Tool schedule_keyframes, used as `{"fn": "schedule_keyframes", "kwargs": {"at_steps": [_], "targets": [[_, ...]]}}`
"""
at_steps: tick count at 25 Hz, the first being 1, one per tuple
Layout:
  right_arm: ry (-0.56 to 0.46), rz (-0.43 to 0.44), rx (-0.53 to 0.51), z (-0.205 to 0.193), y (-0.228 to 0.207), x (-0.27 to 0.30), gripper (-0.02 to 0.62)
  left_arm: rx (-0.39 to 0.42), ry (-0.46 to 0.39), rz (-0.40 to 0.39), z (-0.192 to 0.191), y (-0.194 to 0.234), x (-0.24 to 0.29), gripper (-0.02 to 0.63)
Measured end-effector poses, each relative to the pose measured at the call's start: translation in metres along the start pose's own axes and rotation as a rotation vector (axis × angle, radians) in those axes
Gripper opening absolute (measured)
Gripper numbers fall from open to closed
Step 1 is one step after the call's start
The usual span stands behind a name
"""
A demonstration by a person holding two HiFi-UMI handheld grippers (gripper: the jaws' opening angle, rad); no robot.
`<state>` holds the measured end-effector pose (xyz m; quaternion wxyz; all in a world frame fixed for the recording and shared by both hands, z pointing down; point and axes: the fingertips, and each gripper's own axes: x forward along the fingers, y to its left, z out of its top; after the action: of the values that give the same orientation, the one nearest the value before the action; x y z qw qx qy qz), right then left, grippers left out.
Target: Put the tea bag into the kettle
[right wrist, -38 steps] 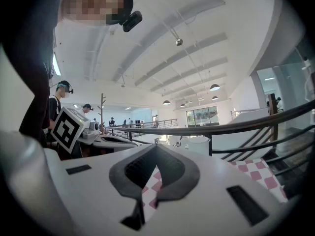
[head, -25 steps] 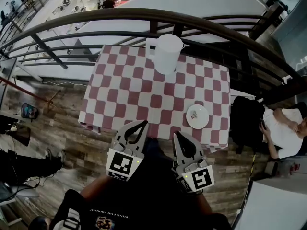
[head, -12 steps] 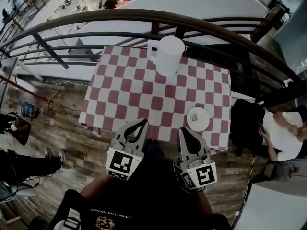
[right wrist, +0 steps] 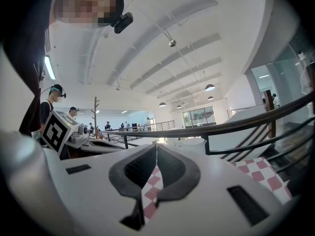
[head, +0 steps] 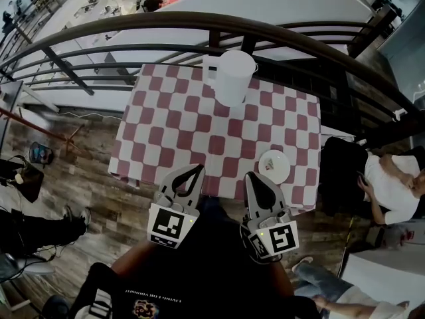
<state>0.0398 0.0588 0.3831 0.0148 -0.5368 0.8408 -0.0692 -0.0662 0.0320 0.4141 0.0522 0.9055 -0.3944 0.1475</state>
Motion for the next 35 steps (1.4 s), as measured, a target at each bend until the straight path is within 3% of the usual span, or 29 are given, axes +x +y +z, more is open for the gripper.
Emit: {"fn": "schedule_keyframes", "kwargs": {"at_steps": [12, 35], "targets": [[0.012, 0.007, -0.015, -0.005, -0.02, 0.031, 0.012, 0.01, 0.02, 0.008, -0.001, 0.012, 0.023, 0.0], [0.025, 0.0, -0.056, -0.002, -0.073, 0.107, 0.012, 0.037, 0.028, 0.076, 0.012, 0.076, 0.081, 0.0]]}}
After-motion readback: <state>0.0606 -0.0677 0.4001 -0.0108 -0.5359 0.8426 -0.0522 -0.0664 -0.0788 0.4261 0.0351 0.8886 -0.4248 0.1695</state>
